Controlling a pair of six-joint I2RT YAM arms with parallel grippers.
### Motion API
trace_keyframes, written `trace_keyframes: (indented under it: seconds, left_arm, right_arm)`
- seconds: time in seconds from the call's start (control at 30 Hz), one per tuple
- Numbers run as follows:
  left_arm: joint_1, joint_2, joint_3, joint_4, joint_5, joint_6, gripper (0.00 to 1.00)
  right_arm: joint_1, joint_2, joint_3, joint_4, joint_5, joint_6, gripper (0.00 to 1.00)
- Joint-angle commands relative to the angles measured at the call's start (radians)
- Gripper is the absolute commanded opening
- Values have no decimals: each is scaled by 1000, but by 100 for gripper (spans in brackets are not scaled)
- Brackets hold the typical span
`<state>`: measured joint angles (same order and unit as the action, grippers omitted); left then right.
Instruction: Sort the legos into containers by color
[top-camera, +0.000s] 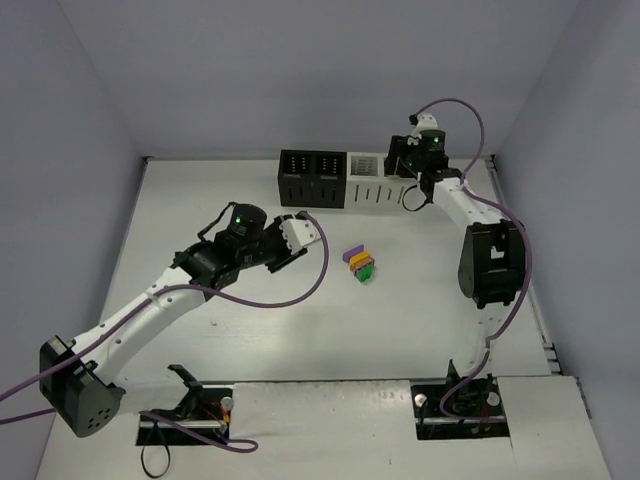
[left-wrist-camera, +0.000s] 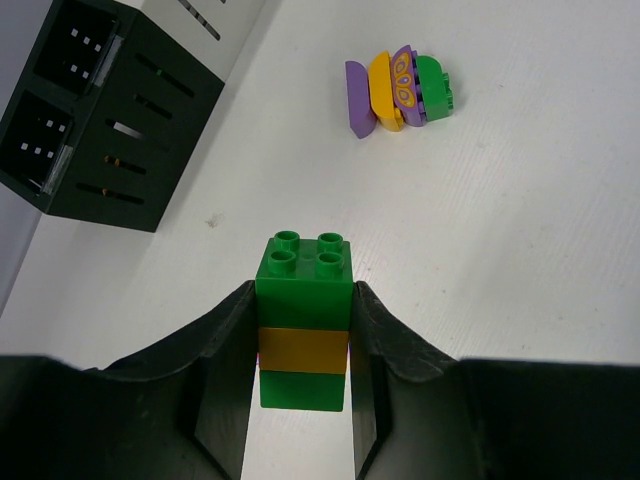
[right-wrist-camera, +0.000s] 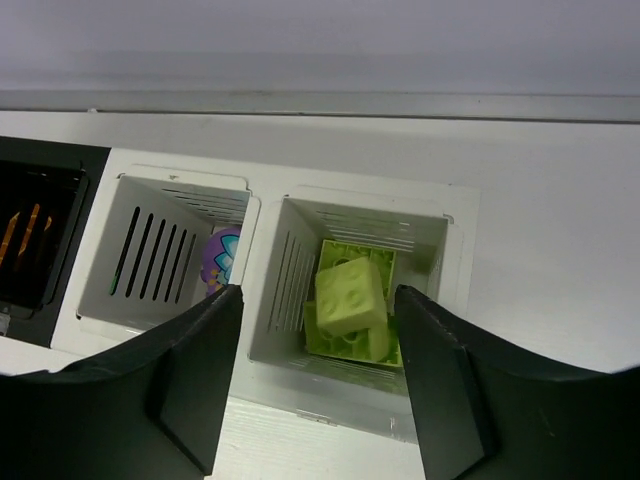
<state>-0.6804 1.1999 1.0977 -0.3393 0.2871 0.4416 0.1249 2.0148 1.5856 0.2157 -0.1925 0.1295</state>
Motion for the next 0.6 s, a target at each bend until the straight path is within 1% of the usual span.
trace_keyframes:
  seconds: [0.0, 0.1, 0.17, 0.2, 0.23, 0.27, 0.33, 0.37, 0.4, 0.43, 0.47, 0.5, 0.53, 0.57]
  left_arm:
    - [7, -14, 33, 59, 12, -4, 12]
    - [7, -23, 31, 65, 18, -4, 12]
    - [7, -31, 24, 69, 20, -4, 12]
    - [7, -34, 21, 75, 20, -1, 12]
    - [7, -37, 18, 75, 21, 2, 12]
    - [7, -42, 14, 77, 20, 6, 13]
    - [7, -45, 13, 80, 20, 8, 13]
    - [7, -48, 11, 82, 21, 8, 13]
    - [7, -48, 10, 83, 23, 11, 13]
    - [7, -48, 10, 83, 27, 11, 13]
    - [7, -48, 8, 82, 27, 11, 17]
    - [7, -48, 7, 82, 30, 14, 17]
    - [7, -49, 7, 82, 30, 14, 17]
    - [7, -49, 7, 80, 29, 16, 17]
  right_arm:
    - [-5, -36, 57, 24, 12, -14, 59]
    - [-5, -86, 50, 4, -22, -5, 60]
    - [-5, -131, 11, 4, -100, 19, 60]
    - [-4, -181, -5, 2, -143, 31, 60]
    - [-4, -207, -25, 2, -197, 57, 61]
    - [-4, -232, -73, 4, -307, 77, 62]
    - [8, -307, -127, 13, -408, 122, 64]
    - [16, -330, -189, 22, -492, 162, 64]
    - [28, -381, -223, 36, -524, 183, 65]
    - [60, -407, -255, 69, -553, 202, 68]
    - [79, -430, -286, 85, -577, 232, 68]
    - [97, -471, -338, 97, -608, 249, 68]
    - [119, -491, -361, 128, -619, 265, 71]
    - [161, -507, -383, 142, -633, 289, 71]
